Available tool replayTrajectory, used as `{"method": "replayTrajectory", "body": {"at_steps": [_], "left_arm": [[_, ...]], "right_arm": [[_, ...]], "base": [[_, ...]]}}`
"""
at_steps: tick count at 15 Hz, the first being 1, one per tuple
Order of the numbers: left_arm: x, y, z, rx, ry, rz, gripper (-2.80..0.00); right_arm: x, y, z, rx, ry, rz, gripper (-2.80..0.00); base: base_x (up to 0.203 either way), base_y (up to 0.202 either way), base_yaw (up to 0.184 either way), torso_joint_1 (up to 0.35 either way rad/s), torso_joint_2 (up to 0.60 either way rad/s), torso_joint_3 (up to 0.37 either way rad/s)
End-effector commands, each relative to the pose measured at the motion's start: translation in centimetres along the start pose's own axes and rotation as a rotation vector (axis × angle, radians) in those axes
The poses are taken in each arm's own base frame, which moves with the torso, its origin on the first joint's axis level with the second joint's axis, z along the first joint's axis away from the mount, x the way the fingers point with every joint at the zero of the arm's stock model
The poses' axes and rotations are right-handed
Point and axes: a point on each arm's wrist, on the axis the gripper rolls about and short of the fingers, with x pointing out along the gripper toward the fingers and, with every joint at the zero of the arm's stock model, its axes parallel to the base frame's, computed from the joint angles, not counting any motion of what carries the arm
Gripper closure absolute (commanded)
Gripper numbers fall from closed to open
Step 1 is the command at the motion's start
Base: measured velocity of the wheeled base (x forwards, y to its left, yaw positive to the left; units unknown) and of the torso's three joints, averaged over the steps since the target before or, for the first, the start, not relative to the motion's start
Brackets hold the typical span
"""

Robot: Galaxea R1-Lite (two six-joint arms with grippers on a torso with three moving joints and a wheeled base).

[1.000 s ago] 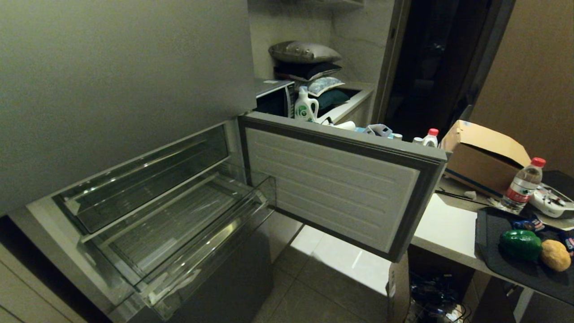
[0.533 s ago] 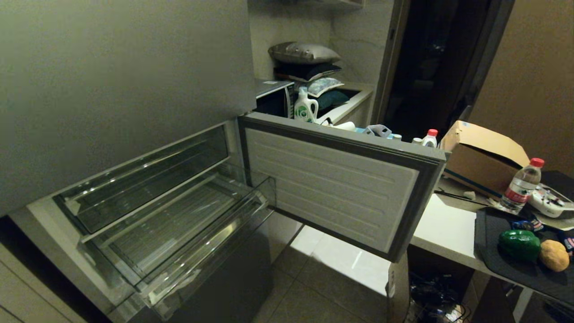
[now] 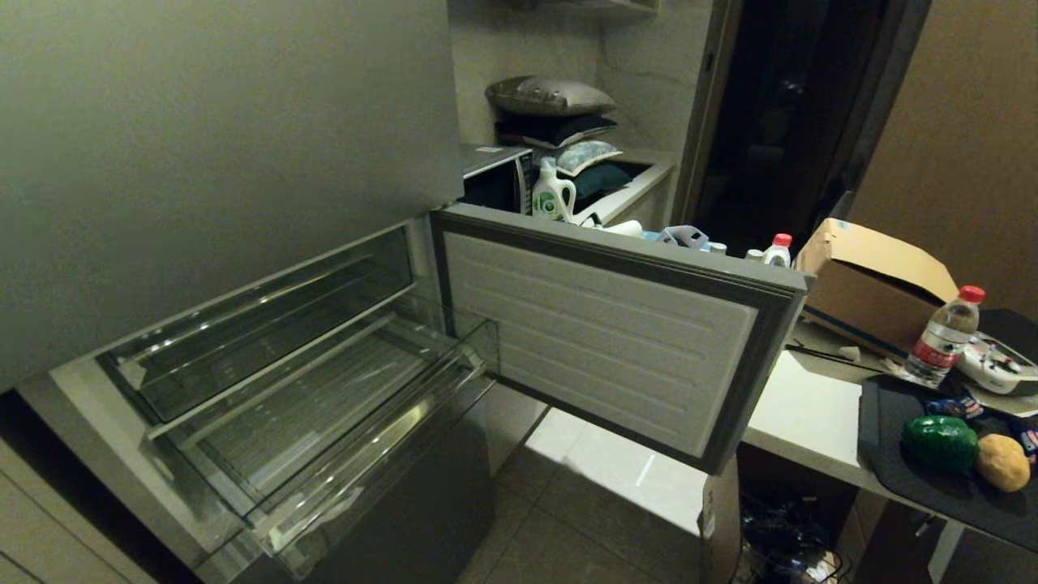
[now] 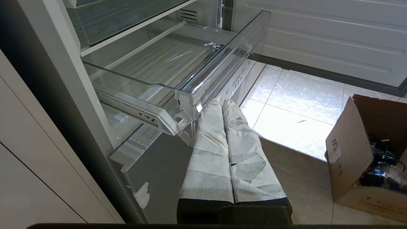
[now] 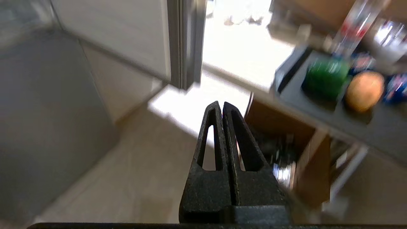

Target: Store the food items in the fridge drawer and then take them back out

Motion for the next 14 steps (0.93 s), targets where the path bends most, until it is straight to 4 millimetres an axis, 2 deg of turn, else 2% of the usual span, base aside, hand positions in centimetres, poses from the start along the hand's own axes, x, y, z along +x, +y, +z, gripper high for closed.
{"method": "replayTrajectory", "body": {"at_steps": [1, 11, 14], "left_arm": [[0.00, 0.00, 0.00, 0.000, 0.000, 0.000, 0.00], [0.00, 0.00, 0.00, 0.000, 0.000, 0.000, 0.00], [0.00, 0.00, 0.00, 0.000, 0.000, 0.000, 0.00]], "right_arm": [[-1.03, 0.05, -1.19, -0.004, -0.129, -0.003, 0.00], [-1.03, 0.03, -1.21, 0.018, -0.128, 0.001, 0.00], [-1.03, 0.03, -1.21, 0.022, -0.128, 0.001, 0.00]], "base": [[0.000, 0.000, 0.000, 0.000, 0.00, 0.000], [0.000, 0.000, 0.000, 0.000, 0.00, 0.000], [0.003, -0.013, 0.105, 0.005, 0.00, 0.003]]}}
